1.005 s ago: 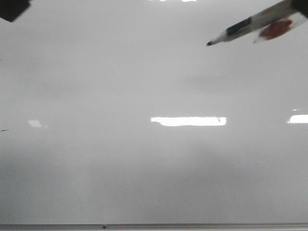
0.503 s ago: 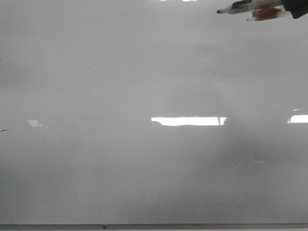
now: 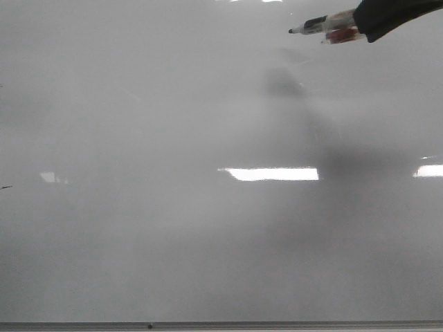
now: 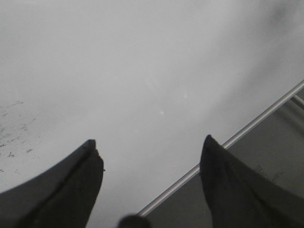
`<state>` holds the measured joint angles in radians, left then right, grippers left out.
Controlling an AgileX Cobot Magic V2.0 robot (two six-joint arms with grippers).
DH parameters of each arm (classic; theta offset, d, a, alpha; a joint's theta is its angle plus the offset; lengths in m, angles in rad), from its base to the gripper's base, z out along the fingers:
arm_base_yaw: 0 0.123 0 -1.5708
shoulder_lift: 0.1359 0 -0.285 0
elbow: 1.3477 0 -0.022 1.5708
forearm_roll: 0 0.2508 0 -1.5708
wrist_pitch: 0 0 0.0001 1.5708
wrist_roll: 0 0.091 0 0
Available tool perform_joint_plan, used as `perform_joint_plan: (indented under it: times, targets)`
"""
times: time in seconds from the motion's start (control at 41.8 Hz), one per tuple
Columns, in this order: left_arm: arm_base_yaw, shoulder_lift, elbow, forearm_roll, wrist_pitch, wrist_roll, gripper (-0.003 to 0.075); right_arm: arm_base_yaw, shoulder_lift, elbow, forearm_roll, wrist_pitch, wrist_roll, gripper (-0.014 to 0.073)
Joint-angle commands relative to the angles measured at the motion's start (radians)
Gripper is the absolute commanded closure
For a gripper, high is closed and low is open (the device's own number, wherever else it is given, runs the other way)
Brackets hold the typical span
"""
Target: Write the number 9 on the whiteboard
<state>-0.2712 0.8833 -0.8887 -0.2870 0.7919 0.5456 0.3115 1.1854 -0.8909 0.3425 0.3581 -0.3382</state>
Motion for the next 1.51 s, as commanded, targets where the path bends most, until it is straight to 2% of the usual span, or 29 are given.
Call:
perform_joint_plan:
  times: [0.0, 0.168, 0.287, 0.526, 0.718, 0.933, 1.077, 1.196, 1.364, 1.484]
  targets:
    - [0.005, -0.005, -0.027, -0.027, -0.065, -0.012, 0.0282, 0.002, 0.034, -0.079, 0.012, -0.082, -0.017, 0.0661]
    - [0.005, -0.005, -0.027, -0.029, -0.065, -0.012, 0.0282, 0.045, 0.151, -0.183, 0.011, -0.05, -0.032, 0.0661]
    - [0.005, -0.005, -0.027, -0.029, -0.065, -0.012, 0.0282, 0.066, 0.207, -0.188, -0.001, 0.041, -0.038, 0.0661]
    - [0.005, -0.005, -0.027, -0.029, -0.065, -0.011, 0.0282, -0.046, 0.142, -0.153, -0.026, 0.014, -0.033, 0.0661]
    - [0.005, -0.005, -0.027, -0.029, -0.065, -0.011, 0.0282, -0.047, 0.125, -0.175, -0.026, -0.024, -0.033, 0.0661]
    - [0.005, -0.005, -0.027, -0.029, -0.065, -0.011, 0.0282, -0.047, 0.161, -0.178, -0.027, 0.058, -0.033, 0.0661]
    - [0.005, -0.005, -0.027, -0.029, -0.065, -0.011, 0.0282, -0.018, 0.239, -0.113, -0.028, 0.159, -0.038, 0.0661]
    - [0.005, -0.005, -0.027, -0.029, -0.065, -0.011, 0.0282, 0.027, 0.272, -0.036, -0.028, 0.142, -0.056, 0.0661]
    - [0.005, -0.005, -0.027, -0.029, -0.074, -0.008, 0.0282, 0.072, 0.187, -0.036, -0.028, 0.14, -0.056, 0.0661]
    - [-0.001, -0.001, -0.029, -0.068, -0.049, 0.063, 0.0282, 0.108, 0.081, -0.036, -0.028, 0.22, -0.098, 0.0661]
